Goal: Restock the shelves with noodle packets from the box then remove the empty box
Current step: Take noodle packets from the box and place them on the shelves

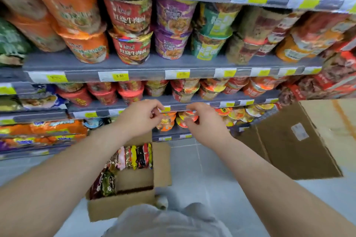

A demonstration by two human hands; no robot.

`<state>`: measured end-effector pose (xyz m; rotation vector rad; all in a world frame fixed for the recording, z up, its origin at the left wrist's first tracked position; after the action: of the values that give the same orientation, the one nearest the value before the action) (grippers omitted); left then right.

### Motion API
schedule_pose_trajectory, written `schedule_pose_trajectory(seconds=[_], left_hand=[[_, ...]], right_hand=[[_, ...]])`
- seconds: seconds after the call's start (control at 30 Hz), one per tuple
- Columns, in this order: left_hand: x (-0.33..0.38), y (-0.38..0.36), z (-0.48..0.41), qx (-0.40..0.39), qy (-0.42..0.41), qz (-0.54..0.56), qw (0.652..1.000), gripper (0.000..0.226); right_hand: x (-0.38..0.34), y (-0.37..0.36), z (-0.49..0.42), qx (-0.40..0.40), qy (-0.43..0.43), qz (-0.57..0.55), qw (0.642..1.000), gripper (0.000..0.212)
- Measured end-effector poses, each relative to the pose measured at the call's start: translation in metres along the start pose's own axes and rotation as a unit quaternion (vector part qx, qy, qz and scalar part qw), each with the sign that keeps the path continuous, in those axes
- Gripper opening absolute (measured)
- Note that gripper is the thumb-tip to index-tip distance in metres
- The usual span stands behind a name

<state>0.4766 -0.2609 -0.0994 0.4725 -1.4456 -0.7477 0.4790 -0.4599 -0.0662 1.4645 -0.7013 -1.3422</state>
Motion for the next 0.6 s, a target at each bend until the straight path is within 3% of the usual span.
schedule_pose_trajectory(seconds=[0.2, 0.4, 0.6], left_hand=[[-0.046, 0.019, 0.023, 0.096, 0.165, 0.024, 0.981, 0.021], [-0.069, 0.011, 0.086, 0.221, 0.346, 0.025, 0.911, 0.019], [-0.097, -0.019, 0.142, 0.246, 0.460, 0.030, 0.853, 0.020]], right_hand=[[-0.036, -0.031, -0.081, -0.103, 0.157, 0.007, 0.982, 0.035], [-0.089, -0.082, -0.119, -0.222, 0.322, 0.015, 0.920, 0.033], [-0.123, -0.146, -0.120, -0.305, 0.392, 0.045, 0.867, 0.035]])
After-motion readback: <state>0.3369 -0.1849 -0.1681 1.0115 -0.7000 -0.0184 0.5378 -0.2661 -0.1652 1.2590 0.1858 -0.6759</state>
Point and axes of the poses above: each hand's wrist, its own z-axis away from the middle knuckle, its own y-axis out of the back of the hand, x = y × z, the point moved 1 cm from there along -z, towards the middle knuckle, and after that the axes turned 8 degrees about z, right-handed, at the moved point
